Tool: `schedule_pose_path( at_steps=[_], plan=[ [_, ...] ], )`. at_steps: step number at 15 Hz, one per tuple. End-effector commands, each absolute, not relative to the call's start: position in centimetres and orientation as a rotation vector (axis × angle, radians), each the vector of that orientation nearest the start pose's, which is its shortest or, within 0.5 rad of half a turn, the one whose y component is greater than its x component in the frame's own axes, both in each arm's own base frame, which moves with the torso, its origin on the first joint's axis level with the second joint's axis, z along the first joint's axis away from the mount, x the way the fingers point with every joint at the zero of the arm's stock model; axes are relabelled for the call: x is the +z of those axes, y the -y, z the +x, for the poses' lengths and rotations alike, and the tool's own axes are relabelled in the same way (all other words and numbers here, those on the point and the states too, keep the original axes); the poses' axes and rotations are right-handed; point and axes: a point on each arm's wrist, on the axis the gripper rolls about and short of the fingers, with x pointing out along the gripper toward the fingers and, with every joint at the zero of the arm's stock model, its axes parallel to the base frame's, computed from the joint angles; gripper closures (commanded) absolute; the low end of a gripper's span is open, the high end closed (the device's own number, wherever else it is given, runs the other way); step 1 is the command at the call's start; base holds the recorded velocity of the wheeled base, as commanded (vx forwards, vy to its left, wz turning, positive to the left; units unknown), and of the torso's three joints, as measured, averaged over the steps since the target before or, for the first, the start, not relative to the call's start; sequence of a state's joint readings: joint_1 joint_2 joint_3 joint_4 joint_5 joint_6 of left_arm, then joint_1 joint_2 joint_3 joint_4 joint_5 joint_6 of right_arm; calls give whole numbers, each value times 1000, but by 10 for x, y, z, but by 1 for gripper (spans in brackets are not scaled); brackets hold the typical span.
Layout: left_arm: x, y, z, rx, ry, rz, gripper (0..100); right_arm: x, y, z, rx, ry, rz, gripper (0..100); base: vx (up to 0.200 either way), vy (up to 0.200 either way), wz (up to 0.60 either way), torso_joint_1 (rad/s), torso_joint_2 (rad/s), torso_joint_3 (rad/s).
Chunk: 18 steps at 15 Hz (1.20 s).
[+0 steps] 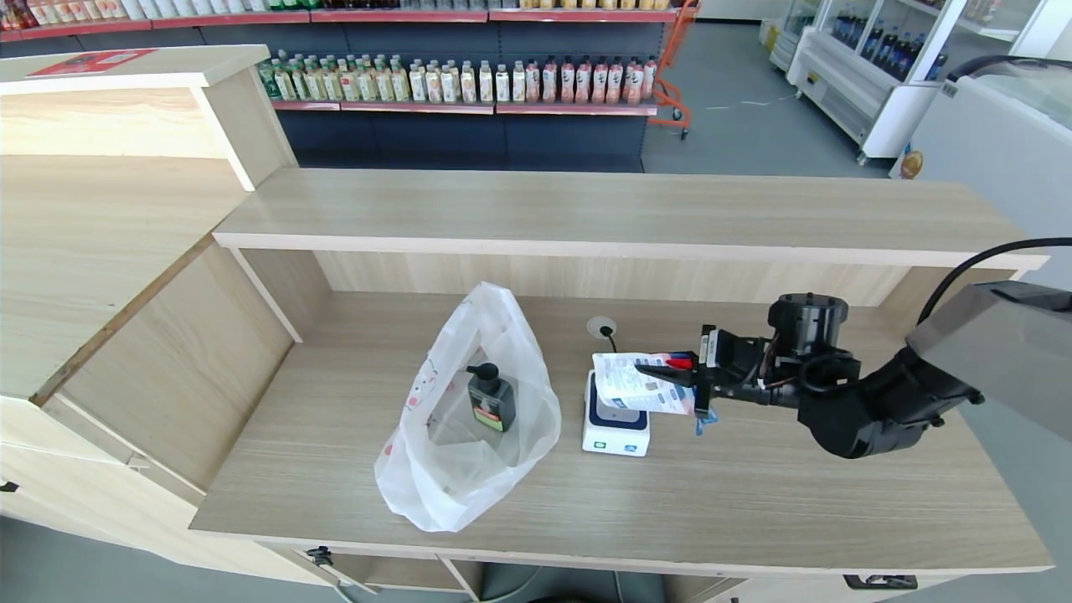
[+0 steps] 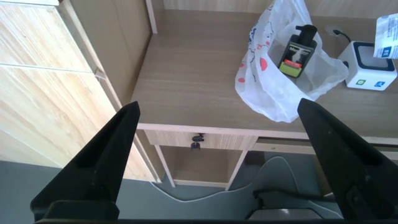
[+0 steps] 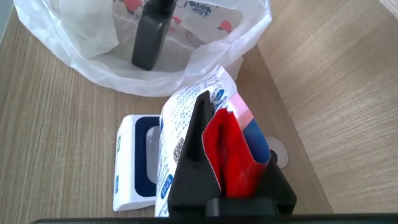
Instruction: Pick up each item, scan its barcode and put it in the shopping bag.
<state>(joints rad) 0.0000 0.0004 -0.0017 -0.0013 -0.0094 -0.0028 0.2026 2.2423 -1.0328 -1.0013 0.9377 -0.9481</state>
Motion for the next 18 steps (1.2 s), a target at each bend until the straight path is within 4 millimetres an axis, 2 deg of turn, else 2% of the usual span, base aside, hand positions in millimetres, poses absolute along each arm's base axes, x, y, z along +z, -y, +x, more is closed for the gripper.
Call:
schedule_pose_path(
  at_steps=[1, 5, 14, 16, 18],
  plan=[
    [76, 0, -23, -9, 3, -3, 0, 70, -102, 408, 1141, 355, -766, 100, 0, 0, 0, 0, 0, 0],
    [76, 0, -23, -9, 3, -3, 0, 70, -104, 416, 1150, 384, -769, 100, 0, 0, 0, 0, 0, 0],
    [76, 0, -23, -9, 3, -3, 0, 72, -105, 413, 1154, 376, -761, 100, 0, 0, 0, 0, 0, 0],
    [76, 0, -23, -9, 3, -3, 0, 78, -105, 412, 1152, 370, -737, 100, 0, 0, 0, 0, 0, 0],
    [76, 0, -23, -9, 3, -3, 0, 108, -102, 404, 1120, 322, -626, 100, 0, 0, 0, 0, 0, 0]
  ],
)
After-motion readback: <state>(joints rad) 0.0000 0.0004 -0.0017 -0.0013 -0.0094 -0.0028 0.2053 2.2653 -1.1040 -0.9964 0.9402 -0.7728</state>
